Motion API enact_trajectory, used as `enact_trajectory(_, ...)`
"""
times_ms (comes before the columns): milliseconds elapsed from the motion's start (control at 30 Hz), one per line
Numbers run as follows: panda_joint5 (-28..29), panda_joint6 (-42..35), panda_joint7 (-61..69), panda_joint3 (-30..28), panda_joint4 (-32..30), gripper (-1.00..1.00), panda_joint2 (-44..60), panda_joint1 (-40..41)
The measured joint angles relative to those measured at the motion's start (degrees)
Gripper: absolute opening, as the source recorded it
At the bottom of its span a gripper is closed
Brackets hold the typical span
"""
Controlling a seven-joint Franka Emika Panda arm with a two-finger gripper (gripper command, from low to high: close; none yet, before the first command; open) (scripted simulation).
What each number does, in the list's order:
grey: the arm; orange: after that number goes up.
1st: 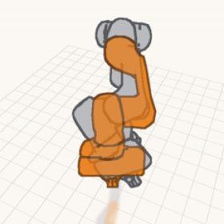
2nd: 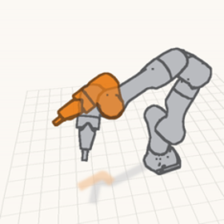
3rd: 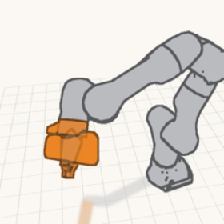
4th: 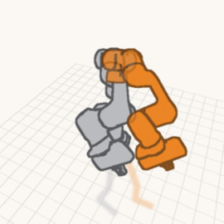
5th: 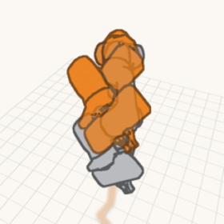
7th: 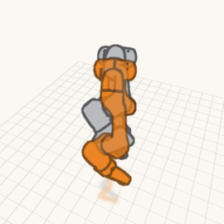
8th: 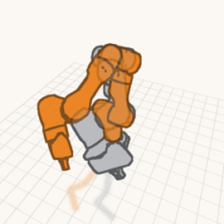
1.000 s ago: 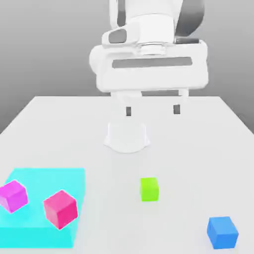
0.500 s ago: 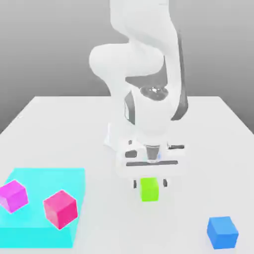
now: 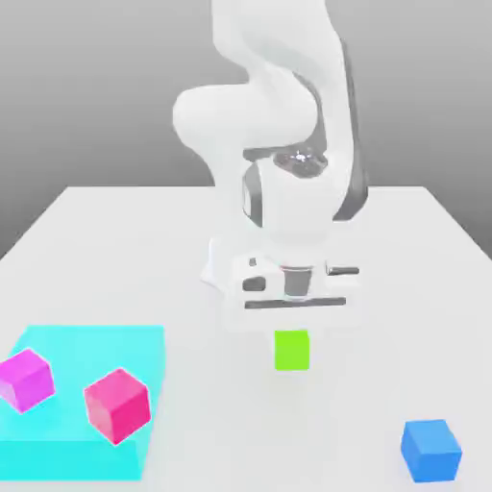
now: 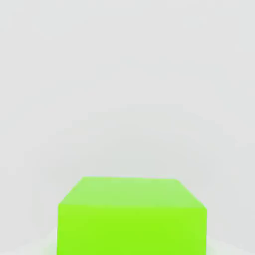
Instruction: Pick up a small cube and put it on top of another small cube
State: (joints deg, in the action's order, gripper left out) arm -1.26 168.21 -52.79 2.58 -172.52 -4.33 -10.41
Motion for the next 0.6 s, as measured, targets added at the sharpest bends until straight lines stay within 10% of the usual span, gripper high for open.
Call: enact_trajectory(600,4.11,-20.46,32.24,5.94,34.93,-1.00,14.69,-7.14)
